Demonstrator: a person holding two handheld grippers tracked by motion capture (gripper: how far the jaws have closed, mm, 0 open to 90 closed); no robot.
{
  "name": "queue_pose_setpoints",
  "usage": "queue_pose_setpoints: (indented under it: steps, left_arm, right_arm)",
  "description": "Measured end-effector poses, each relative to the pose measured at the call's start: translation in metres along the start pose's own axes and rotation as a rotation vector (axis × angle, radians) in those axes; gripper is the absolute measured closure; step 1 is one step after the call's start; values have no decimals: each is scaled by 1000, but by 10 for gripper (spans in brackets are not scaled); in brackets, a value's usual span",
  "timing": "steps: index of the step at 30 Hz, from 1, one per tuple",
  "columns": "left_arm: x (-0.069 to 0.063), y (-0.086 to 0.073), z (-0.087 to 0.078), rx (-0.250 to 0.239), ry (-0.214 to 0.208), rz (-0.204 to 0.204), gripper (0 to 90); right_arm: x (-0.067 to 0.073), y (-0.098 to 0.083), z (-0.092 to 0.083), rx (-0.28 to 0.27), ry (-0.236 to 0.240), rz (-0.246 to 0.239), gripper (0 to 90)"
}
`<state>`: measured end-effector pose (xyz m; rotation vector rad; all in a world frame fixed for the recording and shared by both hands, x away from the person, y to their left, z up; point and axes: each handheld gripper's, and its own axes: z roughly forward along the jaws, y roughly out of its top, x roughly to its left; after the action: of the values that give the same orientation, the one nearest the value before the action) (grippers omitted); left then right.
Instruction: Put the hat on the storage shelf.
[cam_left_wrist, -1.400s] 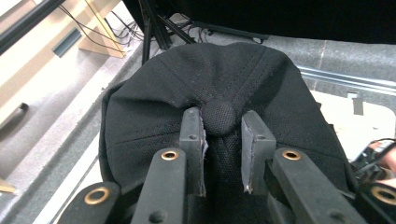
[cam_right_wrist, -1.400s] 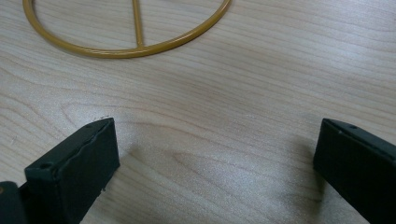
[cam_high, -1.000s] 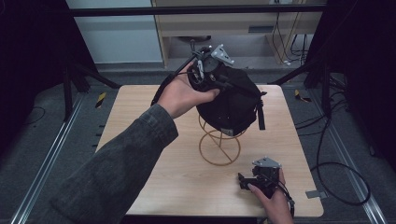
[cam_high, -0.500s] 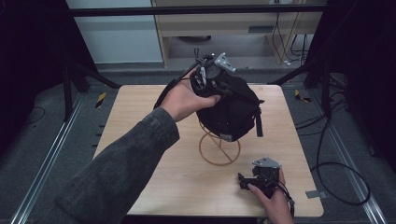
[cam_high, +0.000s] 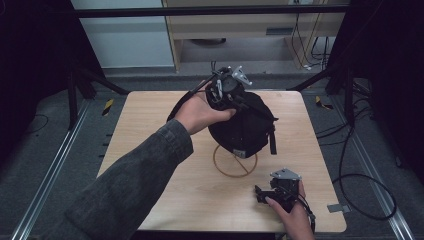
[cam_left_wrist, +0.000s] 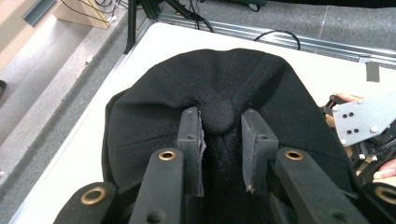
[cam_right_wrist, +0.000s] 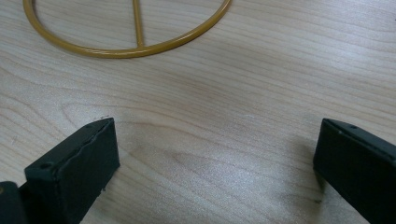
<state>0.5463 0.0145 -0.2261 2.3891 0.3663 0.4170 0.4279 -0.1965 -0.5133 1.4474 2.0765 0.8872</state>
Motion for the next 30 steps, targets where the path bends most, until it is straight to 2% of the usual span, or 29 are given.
queue_pose_setpoints:
  steps: [7,14,24,30]
  left_arm:
    - [-1,-8,8,15,-17,-5,708]
    - [0,-12,11,12,-5,-16,698]
    - [1,-17,15,10,-12,-22,680]
    - [0,-18,16,11,-9,-26,639]
  right_arm:
    - [0,0,0,0,0,0,4]
    - [0,0,0,0,0,0,4]
    - [0,0,0,0,0,0,3]
    - [0,0,0,0,0,0,3]
